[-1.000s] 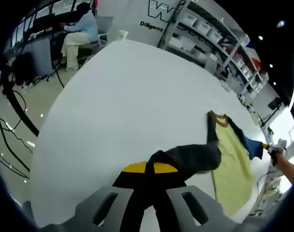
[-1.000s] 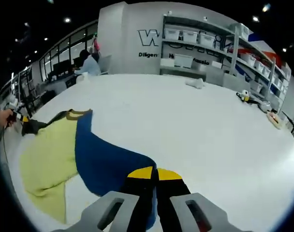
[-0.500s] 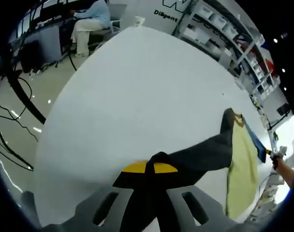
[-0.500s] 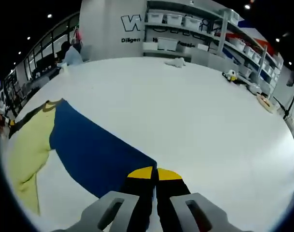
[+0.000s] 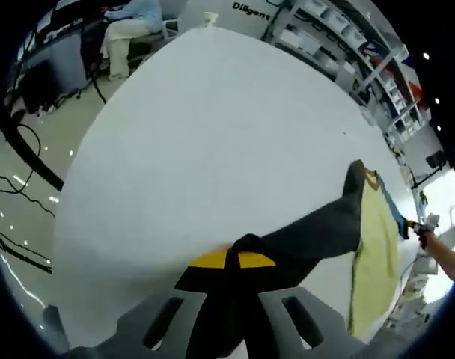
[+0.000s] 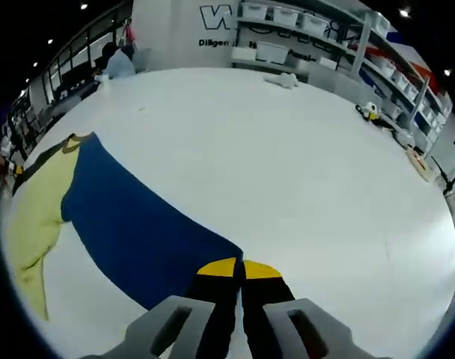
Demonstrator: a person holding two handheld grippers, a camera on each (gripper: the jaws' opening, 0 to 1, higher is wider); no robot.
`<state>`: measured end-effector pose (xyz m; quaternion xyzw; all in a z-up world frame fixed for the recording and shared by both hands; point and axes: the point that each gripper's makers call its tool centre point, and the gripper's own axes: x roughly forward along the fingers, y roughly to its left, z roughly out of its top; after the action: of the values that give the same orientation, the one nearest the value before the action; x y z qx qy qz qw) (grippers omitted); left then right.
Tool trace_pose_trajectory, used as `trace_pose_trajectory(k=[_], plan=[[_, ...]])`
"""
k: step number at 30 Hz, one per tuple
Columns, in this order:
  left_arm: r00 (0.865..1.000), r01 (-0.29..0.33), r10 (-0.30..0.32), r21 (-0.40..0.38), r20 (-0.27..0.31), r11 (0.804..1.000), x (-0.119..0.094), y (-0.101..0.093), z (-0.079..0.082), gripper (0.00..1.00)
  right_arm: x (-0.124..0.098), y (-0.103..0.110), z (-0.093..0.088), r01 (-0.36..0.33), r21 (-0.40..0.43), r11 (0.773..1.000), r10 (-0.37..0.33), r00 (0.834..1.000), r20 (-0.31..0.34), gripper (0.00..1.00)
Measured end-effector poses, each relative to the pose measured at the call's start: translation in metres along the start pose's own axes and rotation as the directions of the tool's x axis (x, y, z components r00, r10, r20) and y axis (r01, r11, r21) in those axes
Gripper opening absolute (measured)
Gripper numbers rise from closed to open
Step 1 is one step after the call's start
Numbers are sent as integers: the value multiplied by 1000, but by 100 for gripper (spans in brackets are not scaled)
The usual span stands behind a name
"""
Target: Fold the garment on the visible template until the final outline fits inside the template.
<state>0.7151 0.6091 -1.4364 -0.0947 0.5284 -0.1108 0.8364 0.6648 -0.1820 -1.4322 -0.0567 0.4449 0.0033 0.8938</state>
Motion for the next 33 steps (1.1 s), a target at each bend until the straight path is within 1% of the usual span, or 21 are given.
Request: trace_pose_trajectory(k=[3,4,6,7,8,10,12,13,14,16,18,19,20,23,24,26,27,28,31,32,33], plan=[[999,-22,15,198,32,980,-10,-7,3,4,0,-1,-1,-2,-23,1000,2,1000,-3,0],[996,-29,1,295,92,955,-17,-15,12,3,-1,-1,-1,-5,-19,1000,5,1000,-1,0],[990,-58,7,365,139,929,-30,-22,21,3,-2,-2,-2,-8,-20,1000,8,1000,2,0],[981,-81,-1,413,194,907,-37,-26,31,3,-2,-2,-2,-9,-19,1000,9,1000,1,0],[963,-128,-11,493,269,861,-49,-32,46,3,-3,-1,-2,-11,-18,1000,11,1000,-2,0],[933,-146,-68,543,354,827,-68,-52,62,3,-4,-2,-2,-10,-18,1000,10,1000,1,0],[931,-198,-39,594,362,780,-77,-53,62,3,-5,-1,-1,-10,-14,1000,10,1000,2,0],[935,-193,-50,621,351,760,-77,-57,55,3,-5,-1,-2,-10,-14,1000,10,1000,2,0],[939,-156,-81,626,333,764,-74,-61,48,3,-5,0,-2,-10,-12,1000,10,1000,2,0],[954,-128,-90,659,286,741,-65,-60,27,3,-5,1,-3,-12,-6,1000,12,1000,1,0],[969,-59,-121,674,216,736,-53,-64,-2,3,-5,2,-5,-15,-4,1000,15,1000,-1,0],[979,-55,-101,707,176,705,-47,-61,-18,3,-4,2,-5,-17,-8,1000,17,1000,-3,0],[980,-37,-116,725,160,688,-43,-65,-29,3,-4,2,-6,-18,-7,1000,18,1000,-4,0],[979,4,-153,747,131,665,-37,-79,-52,3,-6,3,-6,-19,-7,1000,19,1000,-6,0],[977,-10,-156,757,147,653,-37,-86,-56,3,-6,3,-6,-19,-5,1000,19,1000,-5,0],[966,29,-213,759,146,651,-36,-105,-66,3,-6,2,-6,-21,-5,1000,21,1000,-10,0],[969,38,-212,771,128,636,-32,-109,-73,3,-6,2,-6,-21,-3,1000,21,1000,-11,0],[979,49,-187,797,81,602,-26,-110,-85,3,-5,2,-6,-21,-2,1000,21,1000,-13,0],[976,132,-217,763,11,632,-17,-120,-111,10,-5,4,-5,-23,2,1000,23,1000,-17,0],[978,119,-207,764,19,634,-17,-118,-113,15,-5,5,-4,-24,0,1000,24,1000,-16,0],[980,122,-201,749,15,651,-17,-116,-116,20,-6,6,-4,-25,-2,1000,25,1000,-16,0]])
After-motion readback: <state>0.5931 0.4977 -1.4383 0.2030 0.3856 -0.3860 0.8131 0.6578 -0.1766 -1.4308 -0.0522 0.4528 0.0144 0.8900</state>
